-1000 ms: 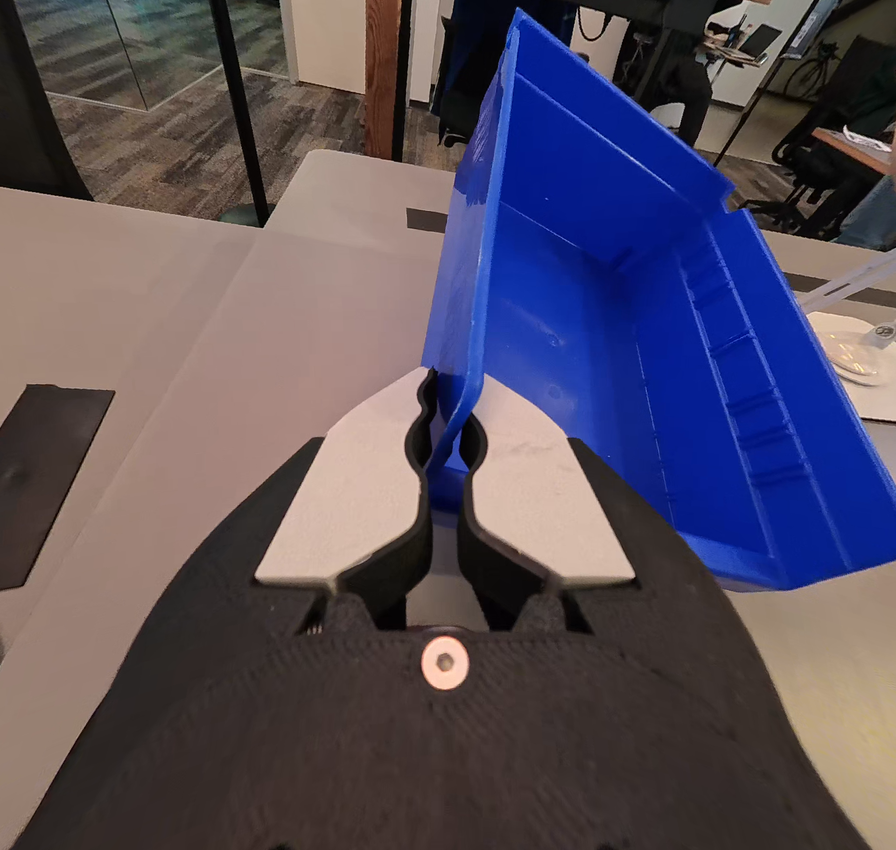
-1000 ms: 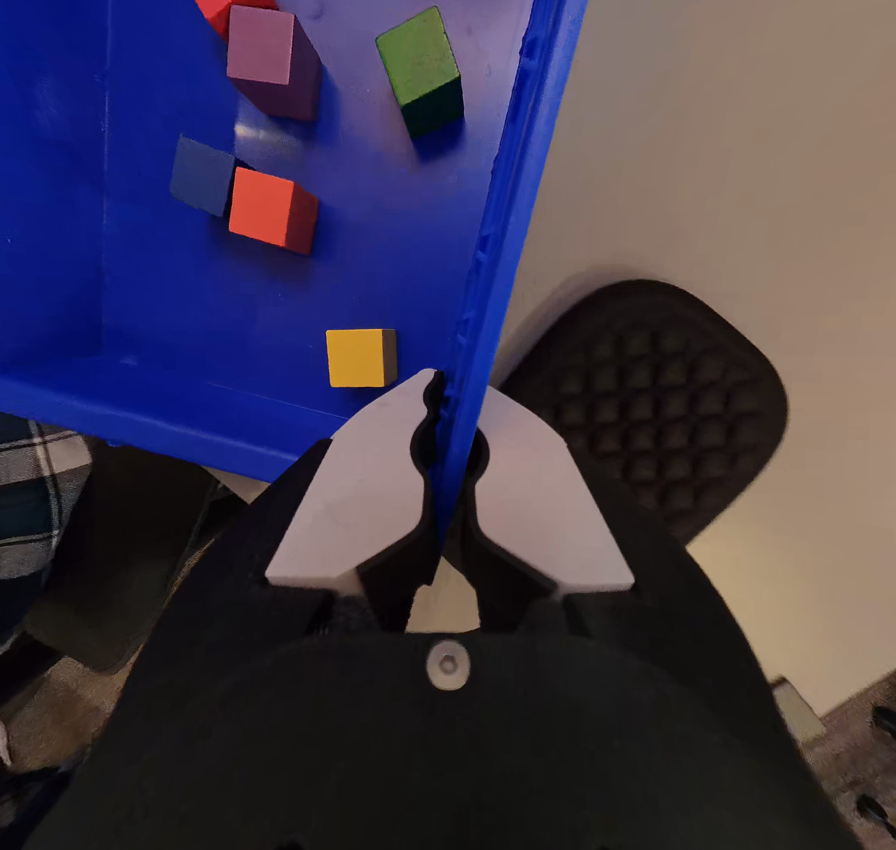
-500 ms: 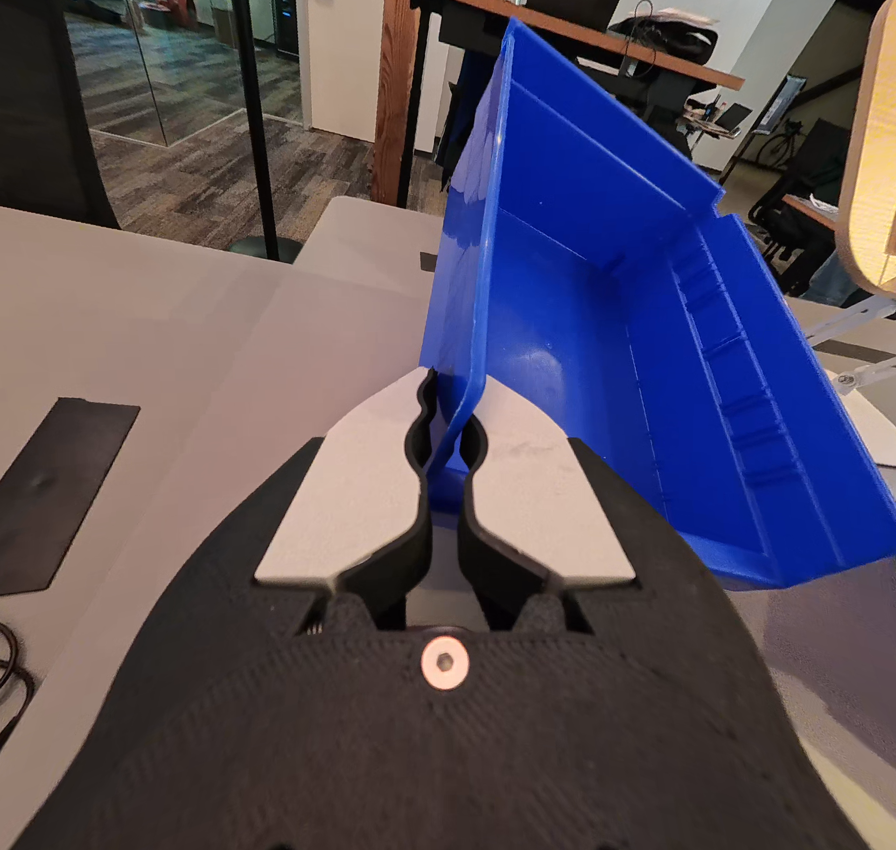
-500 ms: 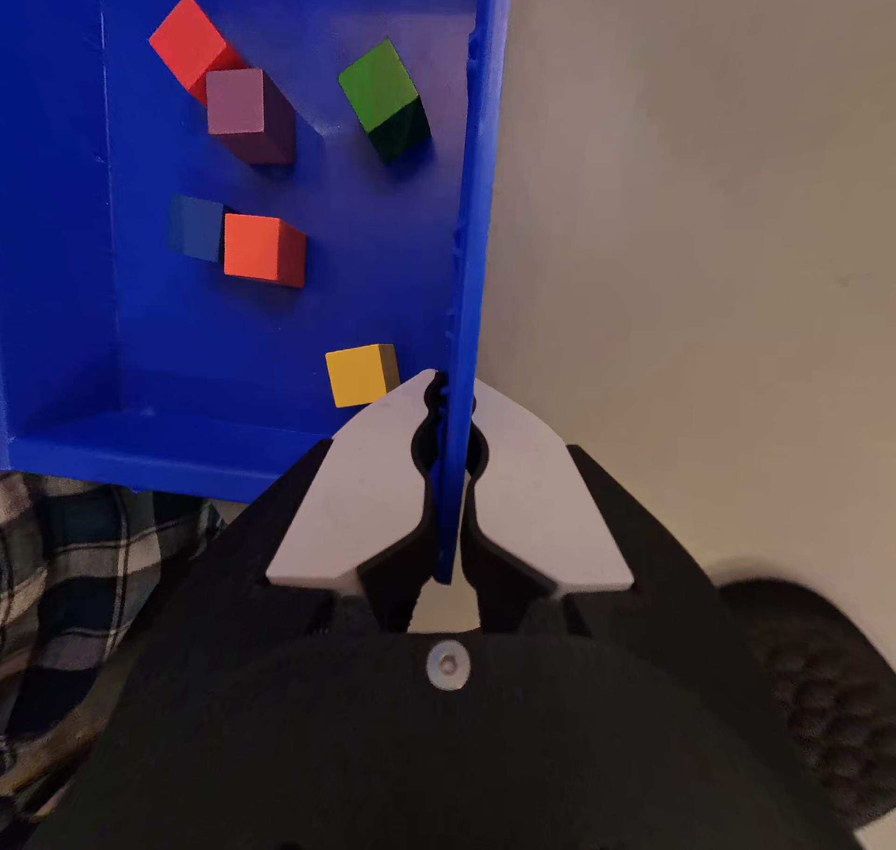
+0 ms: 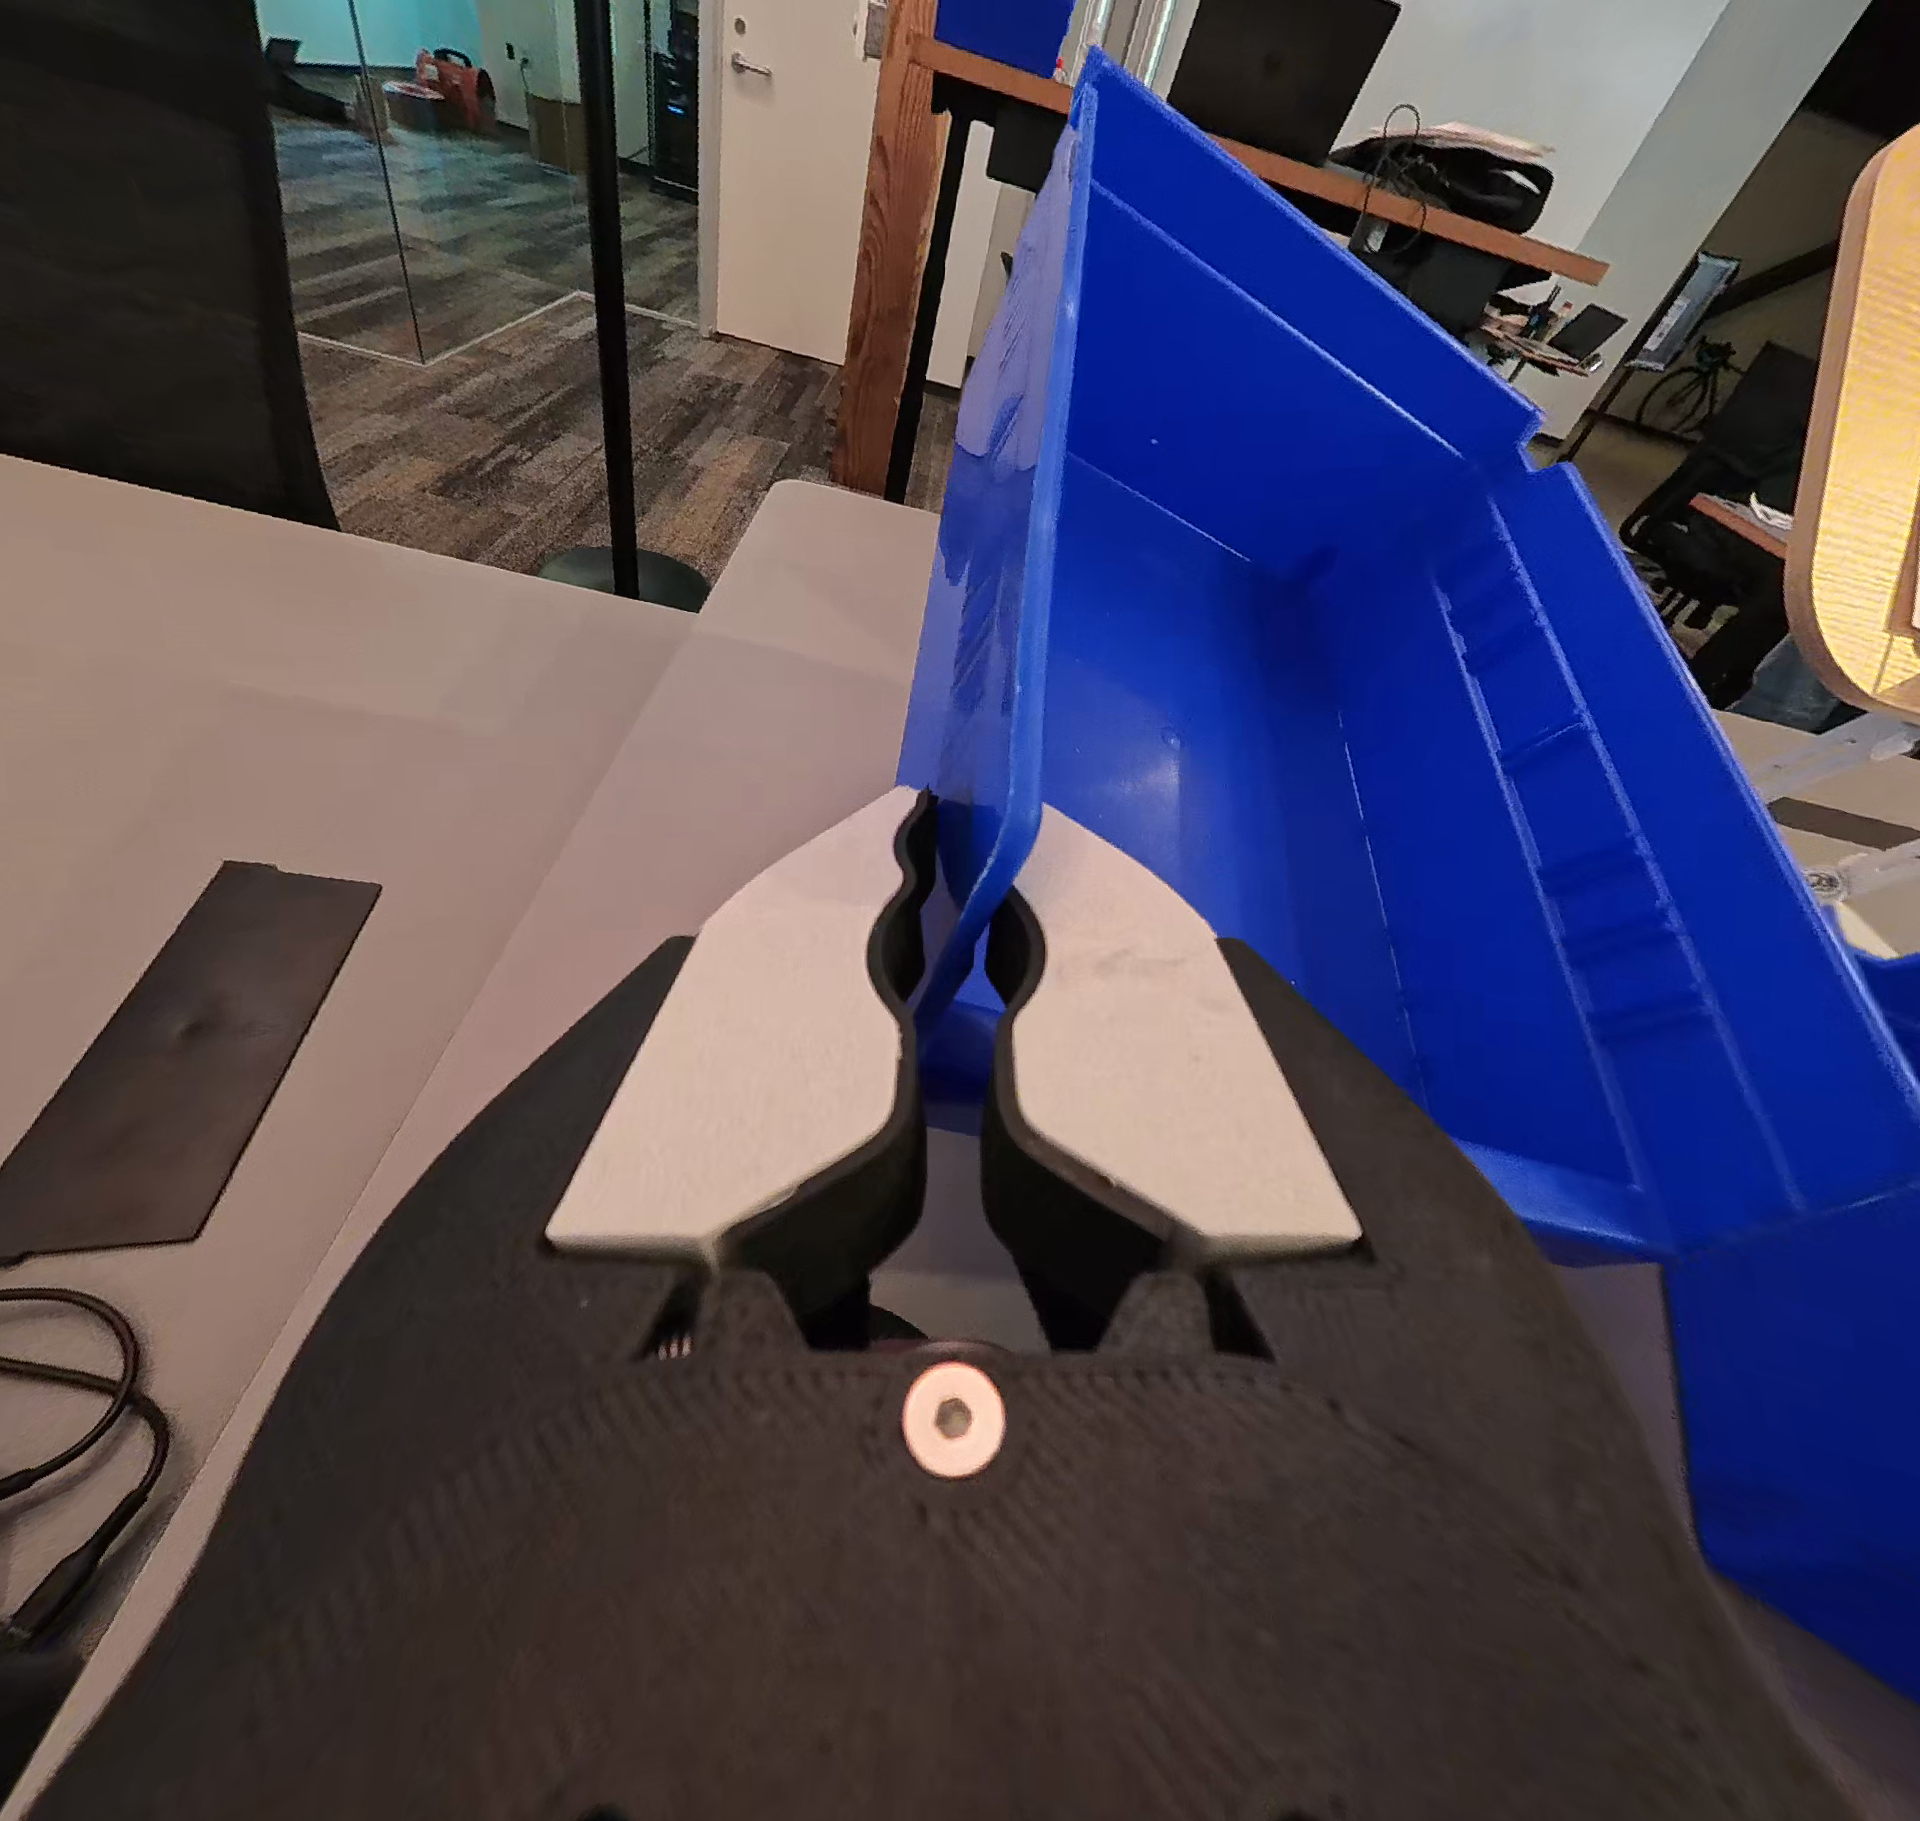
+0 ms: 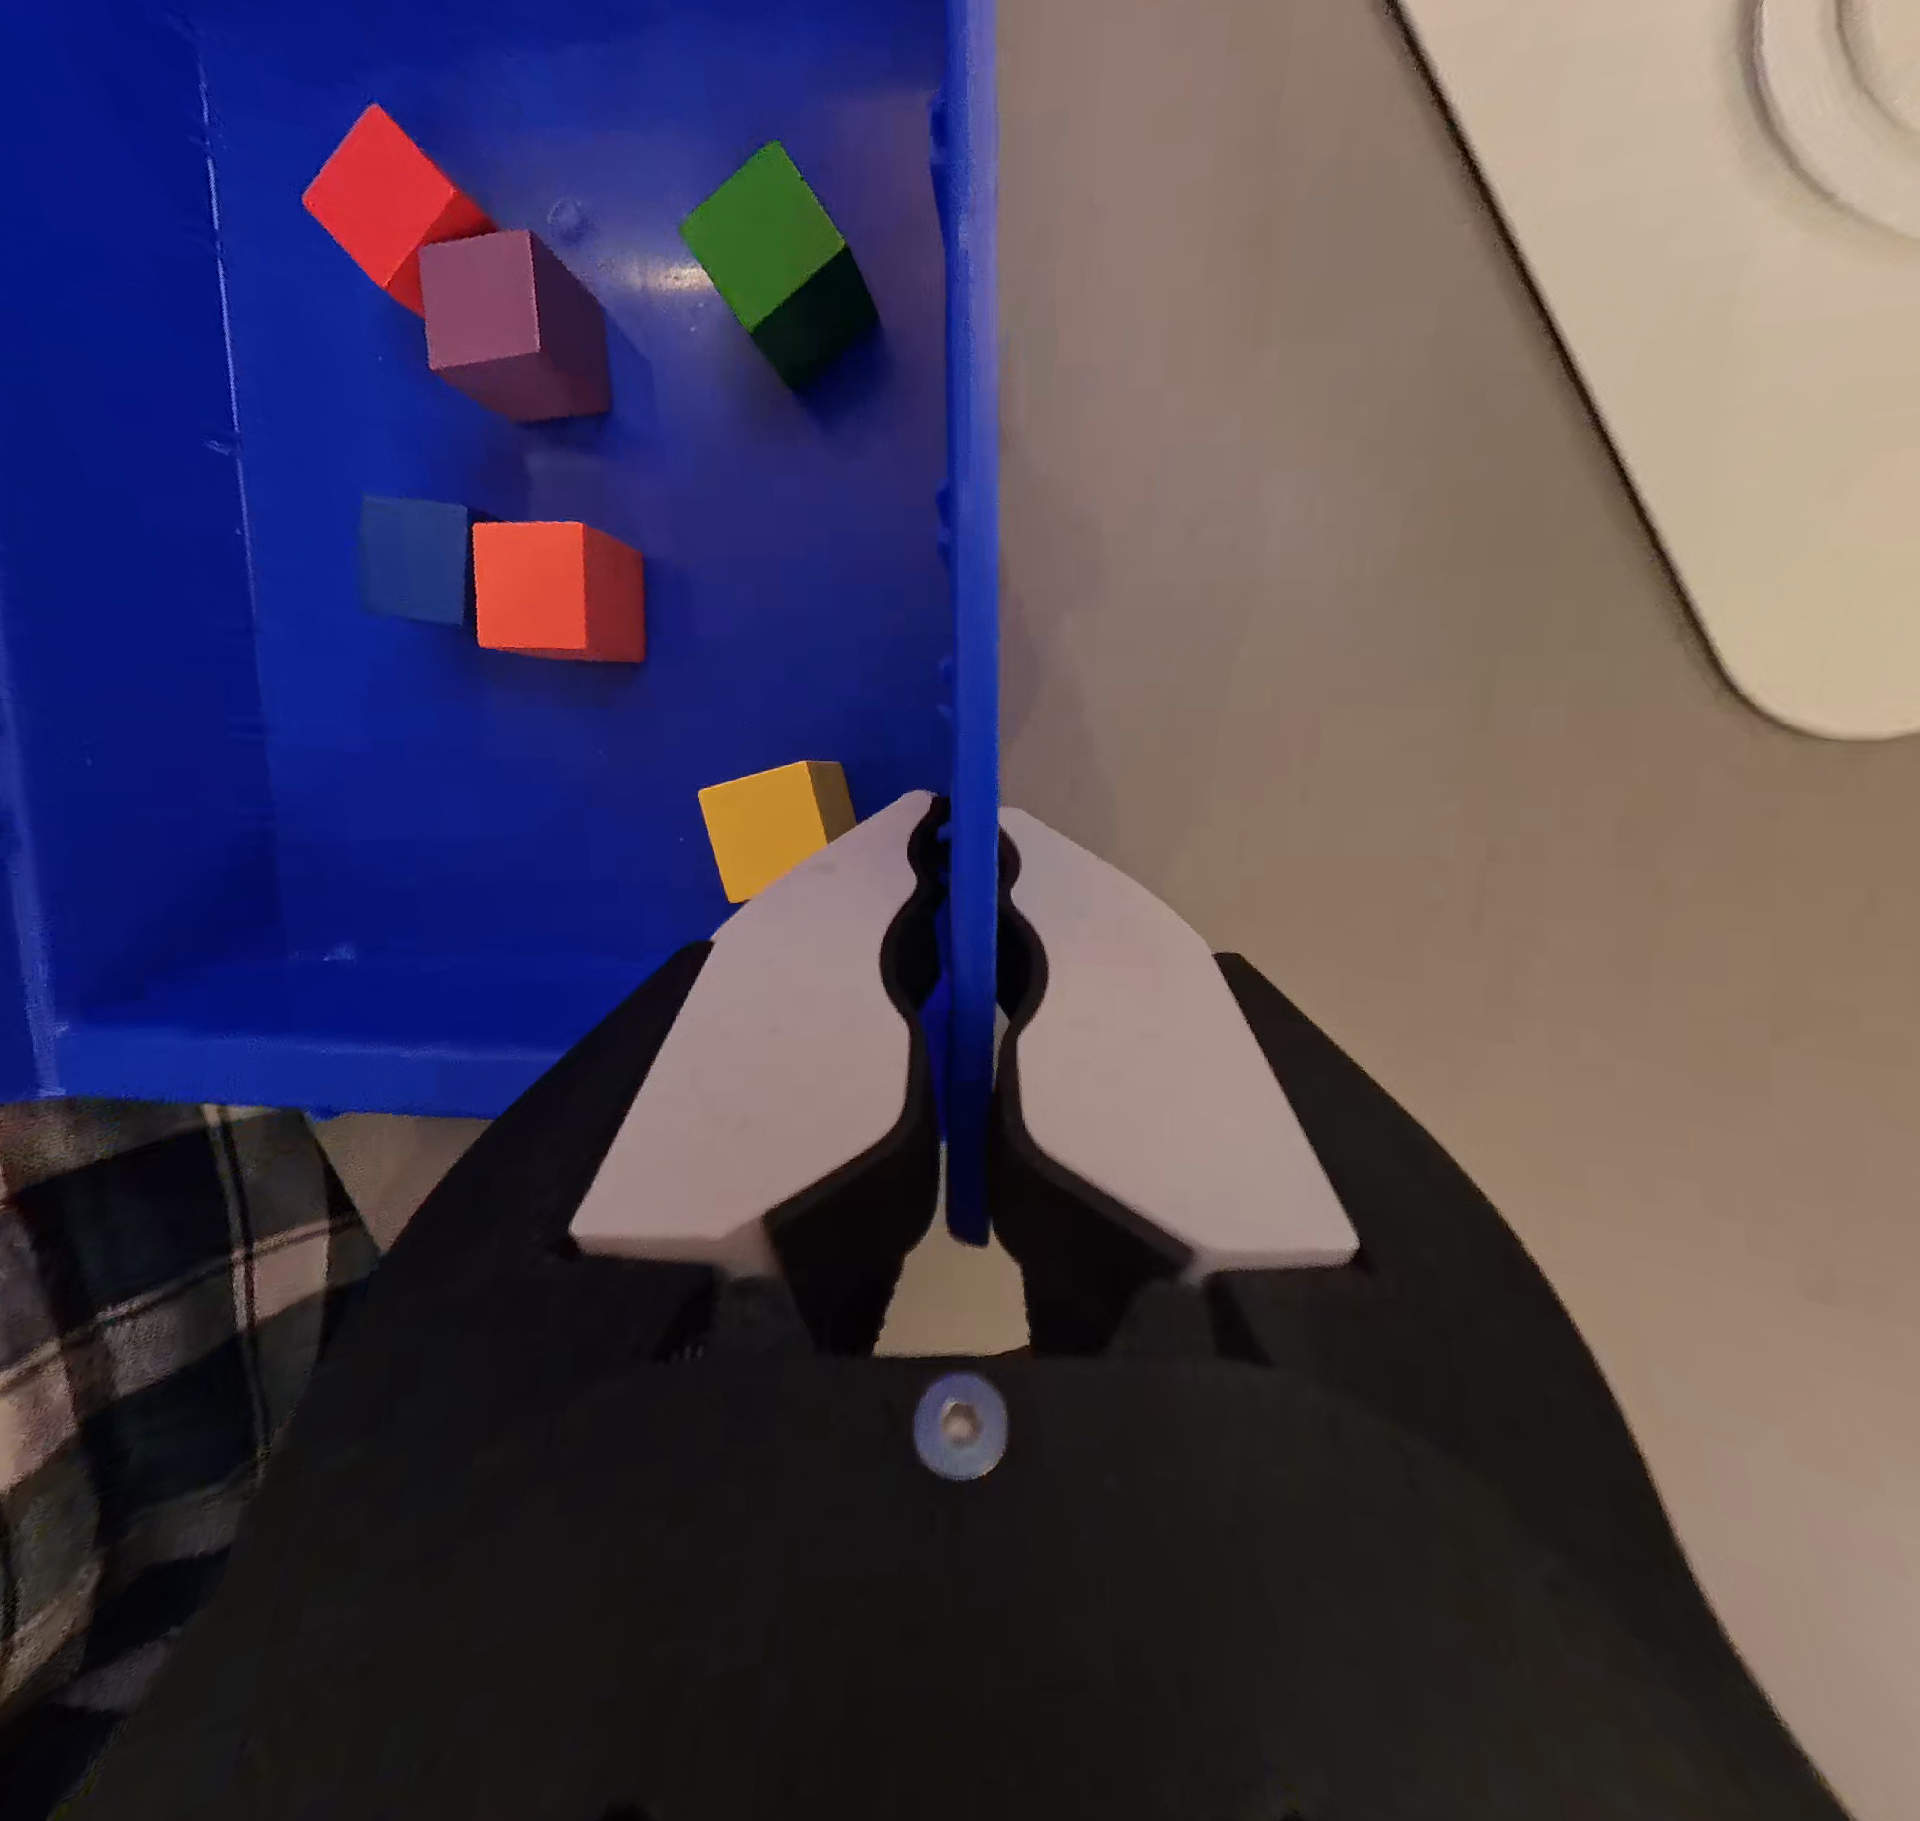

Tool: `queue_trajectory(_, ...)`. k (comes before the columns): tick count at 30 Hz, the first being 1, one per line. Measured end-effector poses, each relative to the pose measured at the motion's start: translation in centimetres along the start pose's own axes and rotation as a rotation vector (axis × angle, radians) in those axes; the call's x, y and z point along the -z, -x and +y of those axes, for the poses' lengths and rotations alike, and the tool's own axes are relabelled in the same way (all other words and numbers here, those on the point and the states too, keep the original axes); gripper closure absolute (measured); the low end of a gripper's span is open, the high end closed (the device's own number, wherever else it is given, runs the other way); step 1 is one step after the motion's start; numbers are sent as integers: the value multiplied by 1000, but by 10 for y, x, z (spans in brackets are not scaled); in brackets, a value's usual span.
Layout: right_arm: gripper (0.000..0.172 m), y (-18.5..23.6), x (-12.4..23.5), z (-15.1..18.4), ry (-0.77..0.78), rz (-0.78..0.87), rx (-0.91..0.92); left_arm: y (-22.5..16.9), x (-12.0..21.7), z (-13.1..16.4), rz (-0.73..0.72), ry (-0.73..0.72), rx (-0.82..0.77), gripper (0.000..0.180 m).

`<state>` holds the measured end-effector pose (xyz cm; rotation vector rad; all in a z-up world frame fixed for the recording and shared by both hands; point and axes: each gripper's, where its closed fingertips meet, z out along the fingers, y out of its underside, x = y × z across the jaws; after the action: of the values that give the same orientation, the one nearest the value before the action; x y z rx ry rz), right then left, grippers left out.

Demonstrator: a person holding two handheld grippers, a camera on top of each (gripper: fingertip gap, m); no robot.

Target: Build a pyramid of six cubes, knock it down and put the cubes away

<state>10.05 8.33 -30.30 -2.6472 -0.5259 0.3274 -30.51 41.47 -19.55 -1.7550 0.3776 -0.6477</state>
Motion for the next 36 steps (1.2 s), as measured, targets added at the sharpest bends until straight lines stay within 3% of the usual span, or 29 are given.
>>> queue_trajectory(13,166,17,-38,-76,-66,2,38,32,11,-3,-75,-31,47,173)
queue_trajectory(16,134,20,-30,-83,-135,11,88,42,17,-4,-101,-46,53,173)
queue_trajectory(19,123,24,-1,-88,-226,78,260,47,21,-7,-110,-62,61,173)
queue_trajectory(22,124,43,30,-84,-280,111,500,47,24,-11,-111,-72,59,173)
queue_trajectory(25,127,89,42,-68,-303,-23,792,45,25,-14,-114,-77,54,173)
queue_trajectory(28,134,117,22,-43,-203,-157,973,41,25,-16,-116,-78,45,173)
queue_trajectory(32,125,121,-15,-29,-106,-197,1095,36,27,-19,-119,-81,36,173)
queue_trajectory(36,127,114,-40,-22,-15,-198,1157,31,30,-23,-118,-86,23,173)
